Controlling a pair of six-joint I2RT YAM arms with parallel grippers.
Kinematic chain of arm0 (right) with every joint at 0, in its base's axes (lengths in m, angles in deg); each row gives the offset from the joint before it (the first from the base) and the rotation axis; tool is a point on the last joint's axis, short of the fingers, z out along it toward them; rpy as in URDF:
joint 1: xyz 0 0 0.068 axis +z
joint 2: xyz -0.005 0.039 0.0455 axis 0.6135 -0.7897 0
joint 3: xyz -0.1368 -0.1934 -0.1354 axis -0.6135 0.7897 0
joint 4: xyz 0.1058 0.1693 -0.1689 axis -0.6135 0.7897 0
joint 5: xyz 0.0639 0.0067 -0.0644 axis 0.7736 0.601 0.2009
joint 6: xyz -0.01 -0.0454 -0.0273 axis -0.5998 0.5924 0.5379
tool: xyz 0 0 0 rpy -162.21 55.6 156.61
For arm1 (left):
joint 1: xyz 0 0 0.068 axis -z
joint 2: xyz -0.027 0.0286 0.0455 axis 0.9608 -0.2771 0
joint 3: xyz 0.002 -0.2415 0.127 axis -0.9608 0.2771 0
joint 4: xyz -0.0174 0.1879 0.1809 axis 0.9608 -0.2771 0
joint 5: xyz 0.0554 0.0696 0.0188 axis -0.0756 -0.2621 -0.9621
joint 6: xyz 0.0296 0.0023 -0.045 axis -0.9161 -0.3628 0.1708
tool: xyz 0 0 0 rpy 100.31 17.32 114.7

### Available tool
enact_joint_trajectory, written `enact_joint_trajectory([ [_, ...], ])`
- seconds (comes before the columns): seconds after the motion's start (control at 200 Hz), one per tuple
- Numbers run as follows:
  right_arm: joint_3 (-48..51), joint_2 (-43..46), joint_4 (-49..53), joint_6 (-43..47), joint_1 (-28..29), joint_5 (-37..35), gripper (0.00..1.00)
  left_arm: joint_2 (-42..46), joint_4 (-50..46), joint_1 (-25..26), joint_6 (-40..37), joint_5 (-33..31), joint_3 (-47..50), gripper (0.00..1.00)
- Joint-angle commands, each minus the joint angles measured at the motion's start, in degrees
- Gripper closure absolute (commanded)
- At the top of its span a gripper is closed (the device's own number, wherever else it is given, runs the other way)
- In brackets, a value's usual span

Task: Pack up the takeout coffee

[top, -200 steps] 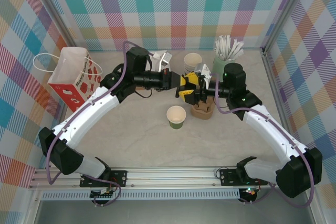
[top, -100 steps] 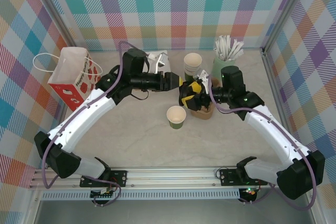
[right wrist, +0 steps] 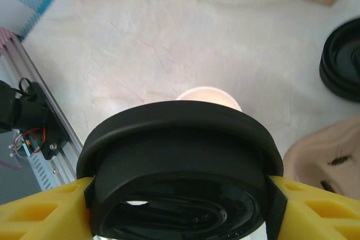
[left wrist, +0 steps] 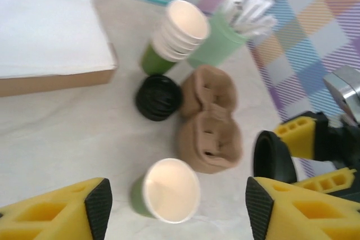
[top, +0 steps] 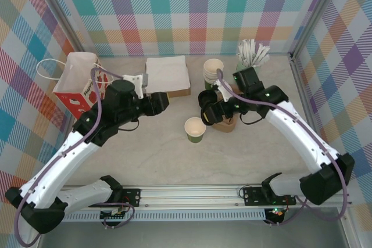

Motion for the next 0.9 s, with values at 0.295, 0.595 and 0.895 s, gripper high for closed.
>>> enact_joint_trajectory([
  [0.295,-18.92,-20.09,21.43,-9.12,10.64,-20.26,0.31,8.45,-6.19,0.07,0.41,-16.26,7.43,0.30],
  [0.595,-30.82,-31.92,30.46,-9.22,16.77,-27.94,0.31,11.39,-7.49,0.06,0.85,-20.07,9.36,0.30],
  [0.895,-37.23,-38.68,33.43,-8.07,19.72,-31.67,0.31,13.52,-7.70,0.03,1.70,-20.71,10.71,0.29],
])
